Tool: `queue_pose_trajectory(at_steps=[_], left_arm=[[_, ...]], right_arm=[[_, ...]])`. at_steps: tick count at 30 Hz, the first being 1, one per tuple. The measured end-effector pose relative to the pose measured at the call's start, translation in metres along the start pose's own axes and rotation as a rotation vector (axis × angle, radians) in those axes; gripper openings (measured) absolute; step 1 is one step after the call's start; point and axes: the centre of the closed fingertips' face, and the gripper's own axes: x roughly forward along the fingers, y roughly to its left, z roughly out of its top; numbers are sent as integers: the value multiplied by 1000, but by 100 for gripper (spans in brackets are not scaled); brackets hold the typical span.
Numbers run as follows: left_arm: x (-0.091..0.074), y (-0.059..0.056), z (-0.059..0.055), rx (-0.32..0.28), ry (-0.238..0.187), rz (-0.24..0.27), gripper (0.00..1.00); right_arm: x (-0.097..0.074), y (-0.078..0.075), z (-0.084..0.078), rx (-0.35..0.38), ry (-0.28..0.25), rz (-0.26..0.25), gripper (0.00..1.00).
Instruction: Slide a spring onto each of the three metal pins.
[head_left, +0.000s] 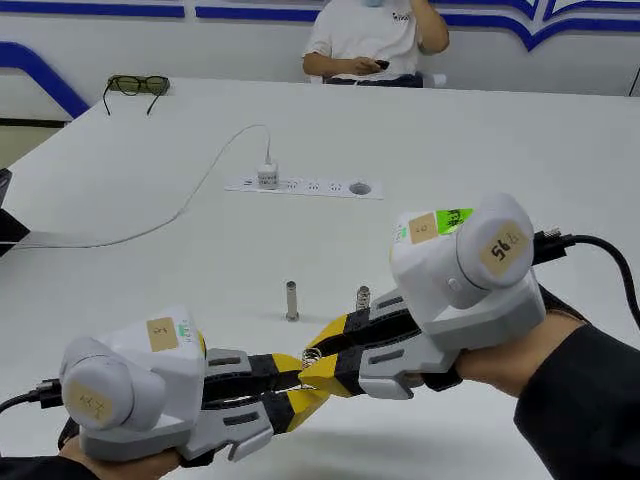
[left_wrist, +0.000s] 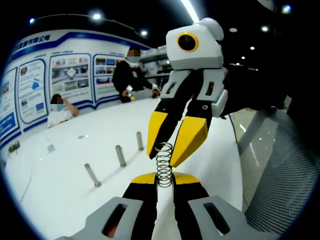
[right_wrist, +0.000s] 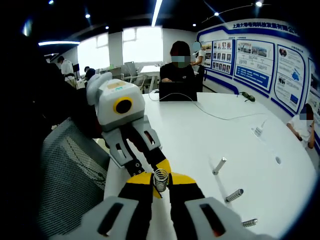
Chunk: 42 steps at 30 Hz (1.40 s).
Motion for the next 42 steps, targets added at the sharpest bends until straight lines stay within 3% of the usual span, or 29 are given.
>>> queue_pose_trajectory(at_steps=[21,42], left_arm=[[-2,4,2,16,-9,18,12],[-15,22,2,-11,-31,99,31]], right_arm=[[0,-2,3,-2,-5,-10,12],[0,-9,6,7,-13,-25,12]])
